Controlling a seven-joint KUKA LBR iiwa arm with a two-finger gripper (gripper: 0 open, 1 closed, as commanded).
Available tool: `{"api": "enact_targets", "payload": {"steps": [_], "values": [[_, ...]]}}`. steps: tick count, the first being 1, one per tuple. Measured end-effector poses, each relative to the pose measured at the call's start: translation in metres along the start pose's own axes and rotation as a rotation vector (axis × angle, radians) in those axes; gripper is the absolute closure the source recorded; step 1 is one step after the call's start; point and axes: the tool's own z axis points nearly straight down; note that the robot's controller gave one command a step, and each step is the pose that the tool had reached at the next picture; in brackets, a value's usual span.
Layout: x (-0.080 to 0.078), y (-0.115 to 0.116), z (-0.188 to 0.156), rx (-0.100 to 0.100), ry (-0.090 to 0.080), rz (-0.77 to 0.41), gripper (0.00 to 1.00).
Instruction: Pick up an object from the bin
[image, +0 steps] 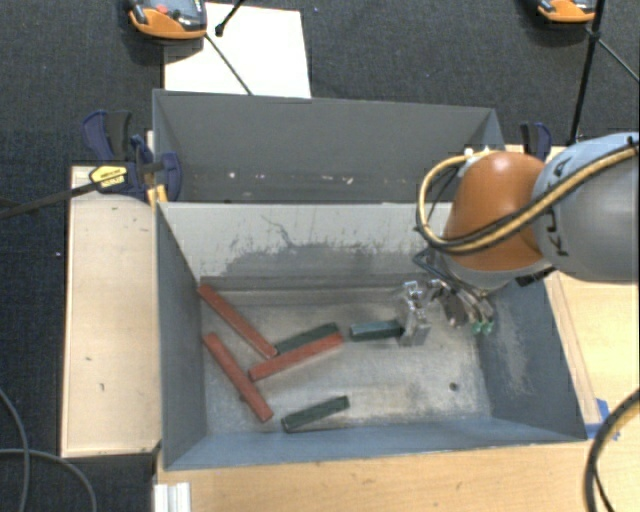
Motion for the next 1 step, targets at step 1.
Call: {"api": "enact_targets", "payload": {"steps": [1], "values": [[0.0051,-0.0217,-0.1233,-0.001,0.006,-0.034,1.0]]}}
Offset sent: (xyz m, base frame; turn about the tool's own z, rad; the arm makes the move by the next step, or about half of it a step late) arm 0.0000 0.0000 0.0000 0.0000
